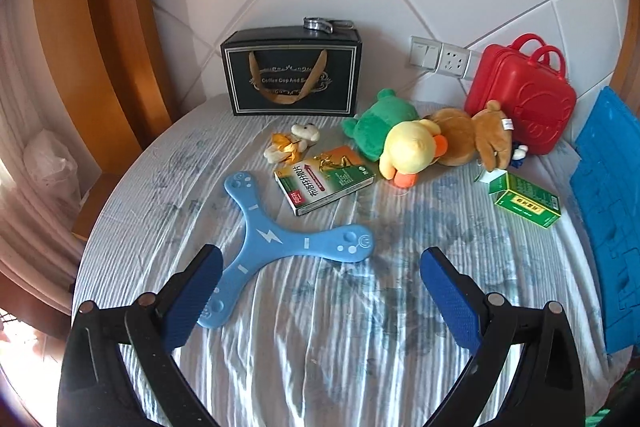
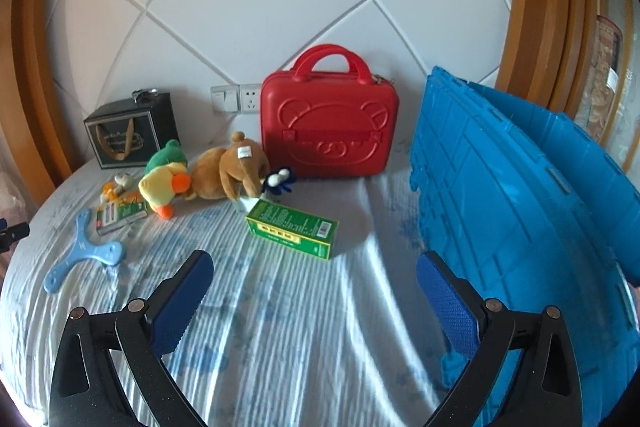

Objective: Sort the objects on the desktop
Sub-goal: 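Grasp the ibuprofen box with the left tool while the right tool grasps the green medicine box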

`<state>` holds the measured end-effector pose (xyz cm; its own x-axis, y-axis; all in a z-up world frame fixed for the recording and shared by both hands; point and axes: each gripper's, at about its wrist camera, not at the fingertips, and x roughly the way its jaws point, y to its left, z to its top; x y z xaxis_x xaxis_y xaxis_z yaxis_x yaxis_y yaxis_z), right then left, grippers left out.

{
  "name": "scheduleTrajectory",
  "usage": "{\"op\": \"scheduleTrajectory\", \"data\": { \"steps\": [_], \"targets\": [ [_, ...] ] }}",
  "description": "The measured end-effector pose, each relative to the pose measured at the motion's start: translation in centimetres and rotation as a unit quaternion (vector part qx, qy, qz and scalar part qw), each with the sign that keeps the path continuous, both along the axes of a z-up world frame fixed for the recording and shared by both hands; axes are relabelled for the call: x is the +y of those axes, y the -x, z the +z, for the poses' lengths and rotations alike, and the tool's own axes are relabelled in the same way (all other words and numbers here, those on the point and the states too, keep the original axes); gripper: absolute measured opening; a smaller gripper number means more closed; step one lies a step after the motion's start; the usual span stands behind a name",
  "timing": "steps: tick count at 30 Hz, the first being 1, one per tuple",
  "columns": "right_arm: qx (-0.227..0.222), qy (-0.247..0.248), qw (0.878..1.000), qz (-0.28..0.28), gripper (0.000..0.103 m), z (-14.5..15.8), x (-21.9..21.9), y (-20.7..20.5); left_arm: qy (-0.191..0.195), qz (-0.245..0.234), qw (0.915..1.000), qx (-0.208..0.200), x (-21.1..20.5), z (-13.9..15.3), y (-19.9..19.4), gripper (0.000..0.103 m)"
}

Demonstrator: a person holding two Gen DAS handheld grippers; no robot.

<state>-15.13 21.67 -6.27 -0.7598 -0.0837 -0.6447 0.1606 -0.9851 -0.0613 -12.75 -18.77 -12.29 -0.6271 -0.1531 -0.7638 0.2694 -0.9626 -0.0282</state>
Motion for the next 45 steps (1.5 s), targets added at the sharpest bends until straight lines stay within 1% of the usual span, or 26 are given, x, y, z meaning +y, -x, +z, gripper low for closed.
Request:
{"op": "scheduleTrajectory", "data": {
  "steps": [4,6,9,11,12,15,17,19,22,24,25,27,29,30,32,34,36,37,40,41,42,44,45],
  "targets": [
    [-0.041,-0.003,0.999,0.006,0.103,-2.9,-0.2,5.4,-0.009,-0.006,0.9996,-0.026,-2.3,-2.5,5.2,0.100],
    [-0.065,-0.005,0.998,0.009,0.103,-4.7,-0.3,8.4,-0.013,-0.023,0.9990,-0.037,-3.1,-4.1,8.3,0.100],
    [-0.095,-0.020,0.995,0.013,0.103,-7.5,-0.7,12.6,0.003,-0.037,0.9968,-0.071,-4.2,-6.9,13.4,0.100],
    [-0.112,-0.028,0.993,0.017,0.103,-9.3,-1.1,15.3,0.022,-0.024,0.9945,-0.099,-5.6,-9.0,16.6,0.100],
    [-0.118,-0.031,0.992,0.018,0.103,-10.2,-1.3,16.6,0.025,-0.017,0.9936,-0.109,-6.5,-9.9,18.1,0.100],
    [-0.136,-0.041,0.990,0.021,0.103,-12.4,-1.9,20.1,0.010,0.012,0.9917,-0.128,-9.4,-12.2,21.6,0.100],
    [-0.147,-0.045,0.988,0.021,0.103,-13.7,-2.3,22.3,0.008,0.028,0.9906,-0.134,-11.0,-13.5,23.5,0.100],
    [-0.148,-0.052,0.987,0.017,0.103,-14.6,-2.5,24.1,0.007,0.041,0.9887,-0.144,-12.3,-14.8,25.0,0.100],
    [-0.140,-0.069,0.988,-0.006,0.103,-15.4,-2.4,26.7,0.028,0.060,0.9842,-0.164,-13.7,-16.5,26.5,0.100],
    [-0.135,-0.090,0.986,-0.036,0.103,-16.0,-1.8,28.4,0.038,0.068,0.9796,-0.185,-14.2,-17.6,26.9,0.100],
    [-0.140,-0.105,0.983,-0.054,0.103,-16.6,-1.4,29.1,0.039,0.068,0.9773,-0.197,-14.2,-18.2,26.7,0.100],
    [-0.155,-0.129,0.977,-0.076,0.103,-17.9,-0.6,30.1,0.026,0.062,0.9773,-0.201,-13.8,-18.5,25.7,0.100],
    [-0.182,-0.145,0.969,-0.086,0.103,-19.3,0.1,30.2,0.002,0.041,0.9781,-0.204,-12.7,-18.2,24.2,0.100],
    [-0.200,-0.143,0.966,-0.082,0.103,-20.1,0.3,29.7,-0.003,0.031,0.9778,-0.207,-11.9,-18.1,23.4,0.100],
    [-0.224,-0.129,0.964,-0.066,0.103,-20.8,0.3,28.0,-0.009,0.004,0.9765,-0.215,-9.9,-17.9,21.5,0.100],
    [-0.232,-0.126,0.963,-0.042,0.103,-21.0,-0.4,25.7,-0.020,-0.024,0.9767,-0.212,-7.9,-17.4,19.6,0.100],
    [-0.234,-0.126,0.964,-0.019,0.103,-20.9,-1.3,23.4,-0.026,-0.039,0.9787,-0.200,-6.2,-16.3,17.8,0.100],
    [-0.235,-0.124,0.964,-0.010,0.103,-20.8,-1.6,22.4,-0.035,-0.049,0.9803,-0.188,-5.3,-15.5,16.9,0.100],
    [-0.219,-0.111,0.969,-0.005,0.103,-19.4,-2.3,20.2,-0.052,-0.076,0.9844,-0.150,-2.5,-13.2,14.8,0.100],
    [-0.213,-0.101,0.972,-0.005,0.103,-18.7,-2.3,19.6,-0.053,-0.089,0.9839,-0.146,-1.5,-13.0,14.5,0.100],
    [-0.206,-0.088,0.975,-0.005,0.103,-17.9,-2.4,19.2,-0.044,-0.096,0.9836,-0.147,-0.4,-12.8,14.5,0.100],
    [-0.195,-0.065,0.979,-0.002,0.103,-16.3,-2.7,18.5,-0.025,-0.103,0.9825,-0.153,1.3,-13.3,15.0,0.100],
    [-0.191,-0.053,0.980,0.003,0.103,-15.7,-3.0,18.4,-0.022,-0.105,0.9814,-0.159,1.9,-13.6,15.7,0.100]
  ]
}}
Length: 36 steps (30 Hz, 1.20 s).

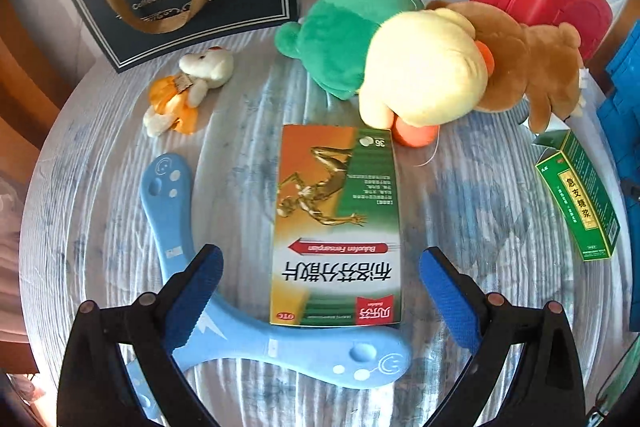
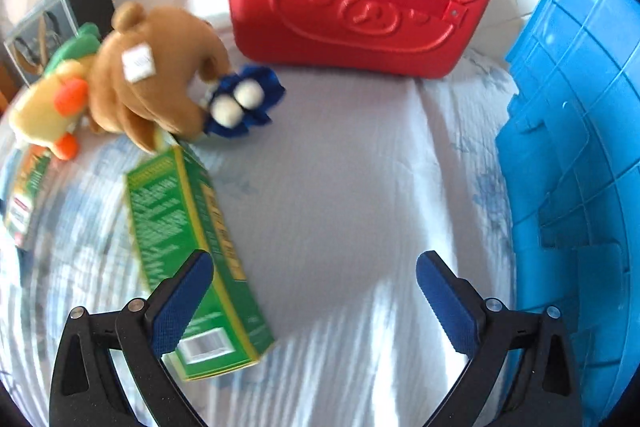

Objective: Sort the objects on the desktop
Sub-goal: 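Grasp the ibuprofen box with the left tool while the right tool grasps the green medicine box, then lift the ibuprofen box with the left tool while the right tool carries the green box over the crate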

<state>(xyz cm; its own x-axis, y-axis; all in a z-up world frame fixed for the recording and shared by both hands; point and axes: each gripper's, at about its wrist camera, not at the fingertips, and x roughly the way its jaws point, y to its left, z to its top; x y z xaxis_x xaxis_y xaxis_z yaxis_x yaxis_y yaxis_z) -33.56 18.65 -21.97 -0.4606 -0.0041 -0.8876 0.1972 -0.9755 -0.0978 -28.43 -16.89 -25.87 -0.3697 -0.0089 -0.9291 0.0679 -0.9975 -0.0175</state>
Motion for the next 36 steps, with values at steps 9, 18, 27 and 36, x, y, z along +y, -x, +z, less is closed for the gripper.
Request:
{"op": "scheduleTrajectory", "data": {
  "steps": [9,18,27,36],
  "targets": [
    [-0.047,0.033,0.997,0.049,0.103,-1.4,-4.4,0.0,0.003,0.021,0.9966,-0.079,0.7,-4.5,3.9,0.100],
    [-0.077,0.020,0.995,0.056,0.103,-4.8,-6.2,0.9,0.003,0.033,0.9980,-0.054,1.3,-3.8,3.5,0.088],
    [-0.058,0.015,0.996,0.060,0.064,-4.6,-7.5,0.5,0.040,0.072,0.9966,0.006,1.8,0.0,0.0,0.087],
    [-0.015,0.057,0.996,0.068,0.054,0.2,-7.2,-4.2,0.038,0.071,0.9945,0.067,2.9,5.3,-4.7,0.087]
  ]
}}
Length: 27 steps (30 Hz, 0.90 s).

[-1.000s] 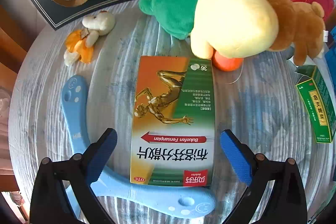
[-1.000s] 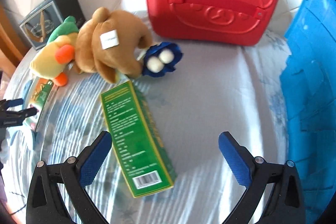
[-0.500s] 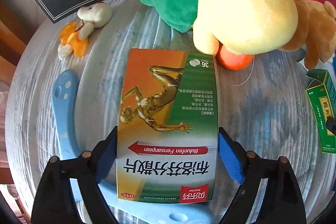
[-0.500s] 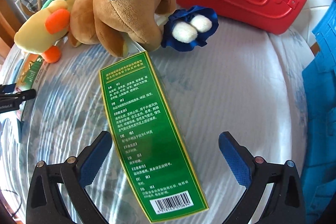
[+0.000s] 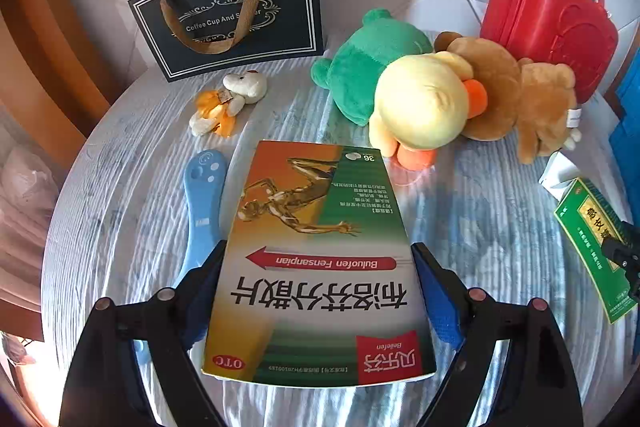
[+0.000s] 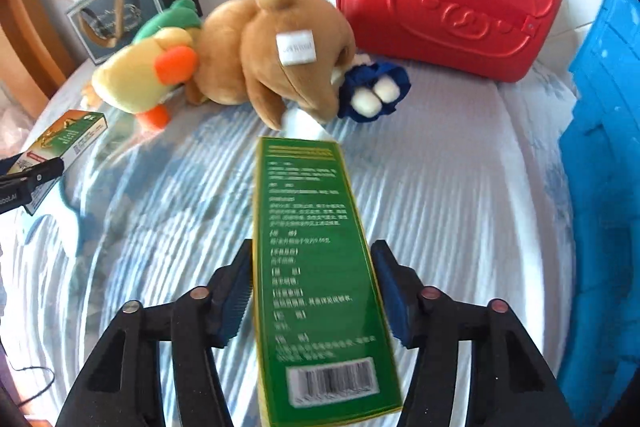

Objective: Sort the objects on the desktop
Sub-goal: 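Lift the ibuprofen box with the left tool while the right tool carries the green box over the crate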

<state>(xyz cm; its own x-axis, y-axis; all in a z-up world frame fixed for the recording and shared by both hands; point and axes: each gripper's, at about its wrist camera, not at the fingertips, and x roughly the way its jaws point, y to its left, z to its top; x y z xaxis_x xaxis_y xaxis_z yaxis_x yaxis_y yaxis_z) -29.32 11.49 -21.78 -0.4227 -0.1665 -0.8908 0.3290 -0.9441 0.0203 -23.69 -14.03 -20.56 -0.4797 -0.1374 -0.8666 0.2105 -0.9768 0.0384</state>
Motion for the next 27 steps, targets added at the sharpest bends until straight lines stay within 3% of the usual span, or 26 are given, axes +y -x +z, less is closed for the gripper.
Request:
{"op": "scheduleTrajectory", "data": {
  "steps": [9,17,22,27],
  "targets": [
    [-0.033,0.022,0.999,-0.003,0.053,0.9,1.9,-7.8,-0.040,-0.011,0.9991,-0.008,3.2,0.1,-9.0,0.087],
    [-0.094,-0.005,0.995,-0.019,0.053,-3.8,3.4,-13.8,-0.044,-0.032,0.9975,-0.044,6.3,-2.5,-14.8,0.087],
    [-0.038,-0.008,0.999,-0.019,0.052,-1.5,3.4,-16.7,-0.034,-0.040,0.9985,-0.017,7.1,-0.6,-17.1,0.087],
    [0.088,-0.002,0.996,-0.021,0.052,5.7,3.1,-20.1,-0.018,-0.051,0.9974,0.048,8.1,3.8,-18.8,0.087]
  ]
}}
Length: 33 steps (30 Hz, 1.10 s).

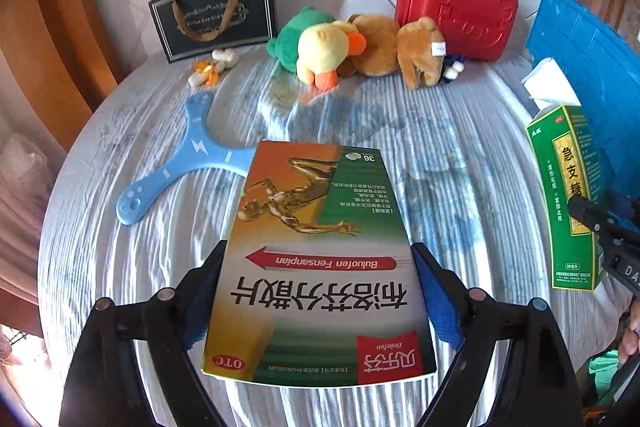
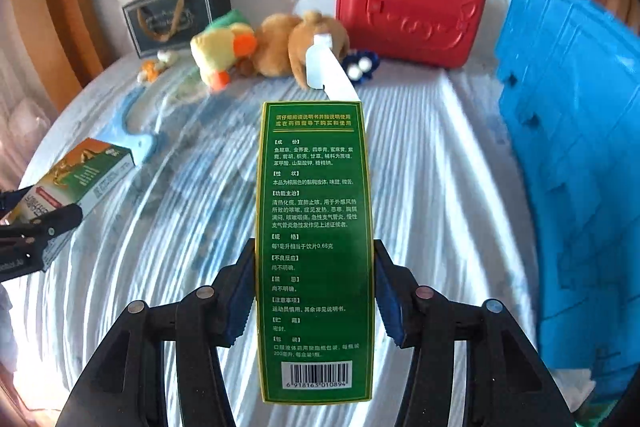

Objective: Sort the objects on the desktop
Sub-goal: 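Lift the ibuprofen box with the left tool while the right tool carries the green box over the crate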

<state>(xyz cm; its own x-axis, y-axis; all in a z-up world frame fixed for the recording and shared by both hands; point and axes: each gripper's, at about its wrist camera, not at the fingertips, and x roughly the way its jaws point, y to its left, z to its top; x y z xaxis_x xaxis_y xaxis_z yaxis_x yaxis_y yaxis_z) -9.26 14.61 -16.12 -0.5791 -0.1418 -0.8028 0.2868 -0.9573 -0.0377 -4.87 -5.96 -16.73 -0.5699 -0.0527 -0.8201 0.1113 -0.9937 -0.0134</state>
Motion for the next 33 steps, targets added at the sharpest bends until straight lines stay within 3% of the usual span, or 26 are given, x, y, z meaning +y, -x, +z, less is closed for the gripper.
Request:
{"op": "scheduleTrajectory", "data": {
  "steps": [3,7,13,19,26,29,33],
  "targets": [
    [0.081,0.015,0.997,-0.011,0.052,4.7,0.6,-2.4,0.002,-0.008,0.9986,0.052,1.1,3.2,-0.9,0.087],
    [0.179,0.025,0.983,-0.031,0.052,10.0,2.2,-5.6,0.009,-0.020,0.9919,0.125,3.5,7.5,-2.2,0.087],
    [0.268,0.040,0.960,-0.064,0.052,15.7,6.4,-8.8,0.014,-0.056,0.9778,0.201,9.2,12.6,-3.3,0.087],
    [0.333,0.042,0.937,-0.101,0.052,19.9,13.7,-10.8,0.015,-0.097,0.9614,0.257,18.2,16.7,-3.2,0.087],
    [0.390,0.032,0.910,-0.134,0.053,22.7,26.7,-11.6,-0.007,-0.133,0.9383,0.319,32.7,21.2,-2.2,0.087],
    [0.393,0.022,0.908,-0.142,0.053,23.2,32.9,-10.6,-0.023,-0.142,0.9351,0.324,39.2,22.1,-1.0,0.087],
    [0.380,0.017,0.913,-0.149,0.053,23.1,40.2,-8.7,-0.029,-0.151,0.9378,0.311,46.4,23.0,0.4,0.087]
  ]
}}
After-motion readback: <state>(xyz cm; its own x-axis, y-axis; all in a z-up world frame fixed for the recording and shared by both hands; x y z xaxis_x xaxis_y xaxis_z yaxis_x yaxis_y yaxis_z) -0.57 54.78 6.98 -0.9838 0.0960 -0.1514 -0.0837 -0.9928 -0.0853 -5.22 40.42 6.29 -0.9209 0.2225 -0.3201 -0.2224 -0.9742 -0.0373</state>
